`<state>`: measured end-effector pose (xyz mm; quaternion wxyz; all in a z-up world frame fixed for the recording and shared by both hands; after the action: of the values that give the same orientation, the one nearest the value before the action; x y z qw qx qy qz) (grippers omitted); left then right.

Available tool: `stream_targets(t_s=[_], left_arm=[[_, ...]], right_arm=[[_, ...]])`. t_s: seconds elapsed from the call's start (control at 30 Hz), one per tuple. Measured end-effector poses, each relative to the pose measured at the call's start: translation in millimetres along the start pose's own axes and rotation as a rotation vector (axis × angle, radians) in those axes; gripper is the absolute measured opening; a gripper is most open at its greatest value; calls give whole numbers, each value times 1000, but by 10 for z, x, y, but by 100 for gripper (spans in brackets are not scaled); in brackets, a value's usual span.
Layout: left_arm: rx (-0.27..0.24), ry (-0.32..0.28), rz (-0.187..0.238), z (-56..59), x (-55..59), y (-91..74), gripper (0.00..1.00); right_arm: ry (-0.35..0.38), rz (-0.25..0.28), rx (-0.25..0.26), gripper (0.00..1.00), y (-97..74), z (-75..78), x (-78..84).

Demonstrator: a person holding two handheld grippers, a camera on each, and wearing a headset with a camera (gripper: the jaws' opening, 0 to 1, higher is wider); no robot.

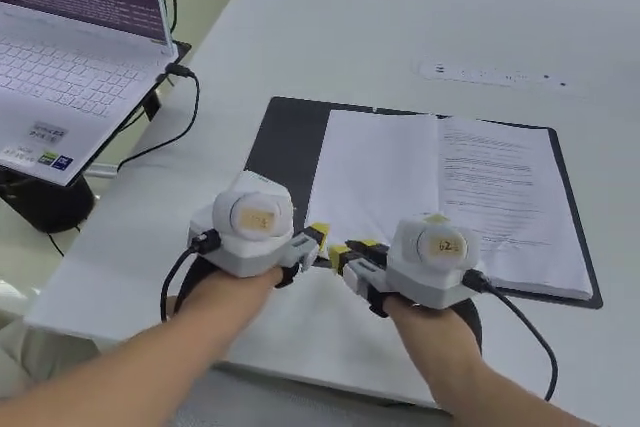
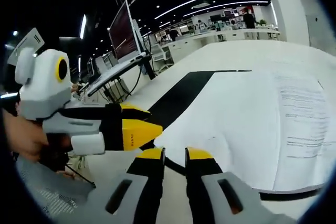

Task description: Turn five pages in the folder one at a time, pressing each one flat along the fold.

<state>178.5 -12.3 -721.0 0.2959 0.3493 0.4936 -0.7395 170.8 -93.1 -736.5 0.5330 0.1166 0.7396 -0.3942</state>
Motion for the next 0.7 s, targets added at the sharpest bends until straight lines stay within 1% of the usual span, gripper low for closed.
stream_targets(t_s=[0.03,0.07,0.1,0.13,0.17,0.2,0.27,0.37,0.4,0.43,0.47,0.53,0.6,0.7], left_arm=[[4,8,-3,26,22,36,23],[7,14,-11,61,67,88,22],[7,18,-13,68,82,103,23],[3,27,-24,74,138,156,23],[0,24,-39,73,184,184,23],[-2,23,-41,83,223,208,23],[-10,31,-63,87,312,240,22],[-31,45,-89,67,419,249,22],[-20,96,-6,57,326,268,21],[-35,61,-50,51,404,230,20],[-37,54,-49,50,412,216,20],[-33,75,-31,57,406,209,20],[-28,59,-8,43,411,194,21],[-23,62,4,42,424,209,20]], right_arm=[[1,8,20,12,-42,114,0],[-2,12,32,10,-71,186,0],[11,21,46,10,-115,290,-3],[25,25,55,10,-137,357,-2],[33,25,63,10,-159,423,4],[36,29,71,11,-188,509,9],[35,31,84,9,-219,638,19],[37,33,89,9,-233,772,26],[38,34,88,8,-232,824,28],[37,35,89,8,-224,854,26],[34,32,90,7,-215,885,25],[29,37,93,5,-200,959,16],[32,34,95,3,-160,1030,7],[45,39,100,1,-90,1151,-24]])
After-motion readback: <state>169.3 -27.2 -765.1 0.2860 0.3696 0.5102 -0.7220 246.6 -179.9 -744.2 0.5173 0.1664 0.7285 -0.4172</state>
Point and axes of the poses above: the centre of the closed fingertips' face, and the gripper's own axes: y roughly forward along the fingers, z roughly to its right, x roughly out of its underside, the point moved 4 cm from there along -y, roughly backward along the fingers, and after that the axes turned 14 degrees about -y, right-handed, at the moved point
